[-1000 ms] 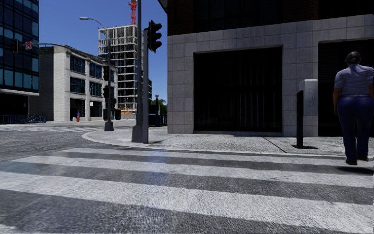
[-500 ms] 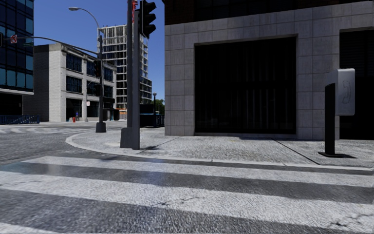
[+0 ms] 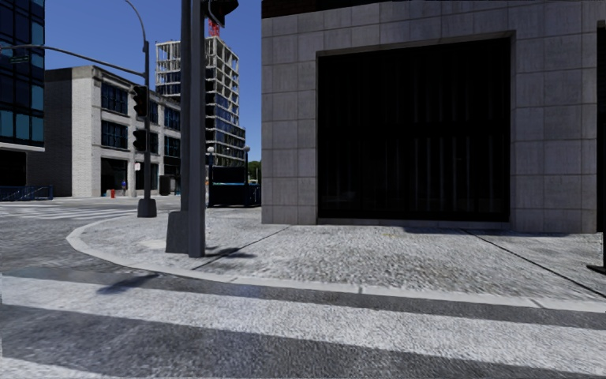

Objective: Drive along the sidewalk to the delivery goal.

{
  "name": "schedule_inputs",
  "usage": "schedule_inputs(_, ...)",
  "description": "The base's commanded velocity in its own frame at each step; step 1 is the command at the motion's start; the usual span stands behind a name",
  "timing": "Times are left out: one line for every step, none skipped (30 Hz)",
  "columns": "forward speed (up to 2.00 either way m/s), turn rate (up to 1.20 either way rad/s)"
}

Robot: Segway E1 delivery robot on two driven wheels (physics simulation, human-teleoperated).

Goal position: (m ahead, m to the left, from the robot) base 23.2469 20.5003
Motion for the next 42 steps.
schedule_inputs(2.00, 0.00)
schedule_inputs(2.00, 0.00)
schedule_inputs(2.00, 0.00)
schedule_inputs(2.00, 0.00)
schedule_inputs(2.00, 0.00)
schedule_inputs(2.00, 0.00)
schedule_inputs(2.00, 0.00)
schedule_inputs(2.00, 0.00)
schedule_inputs(2.00, 0.00)
schedule_inputs(2.00, 0.00)
schedule_inputs(2.00, 0.00)
schedule_inputs(2.00, 0.00)
schedule_inputs(2.00, 0.00)
schedule_inputs(2.00, 0.00)
schedule_inputs(2.00, 0.00)
schedule_inputs(2.00, 0.00)
schedule_inputs(2.00, 0.00)
schedule_inputs(2.00, 0.00)
schedule_inputs(2.00, 0.00)
schedule_inputs(2.00, 0.00)
schedule_inputs(2.00, 0.00)
schedule_inputs(1.97, 0.00)
schedule_inputs(1.82, 0.00)
schedule_inputs(1.70, 0.00)
schedule_inputs(1.64, 0.00)
schedule_inputs(1.59, 0.00)
schedule_inputs(1.59, 0.00)
schedule_inputs(1.46, 0.00)
schedule_inputs(1.33, 0.00)
schedule_inputs(1.28, 0.00)
schedule_inputs(1.27, 0.00)
schedule_inputs(1.27, 0.00)
schedule_inputs(1.27, 0.00)
schedule_inputs(1.27, 0.00)
schedule_inputs(1.27, 0.00)
schedule_inputs(1.27, 0.00)
schedule_inputs(1.27, 0.00)
schedule_inputs(1.27, 0.00)
schedule_inputs(1.27, 0.00)
schedule_inputs(1.27, 0.05)
schedule_inputs(1.27, 0.12)
schedule_inputs(1.27, 0.16)
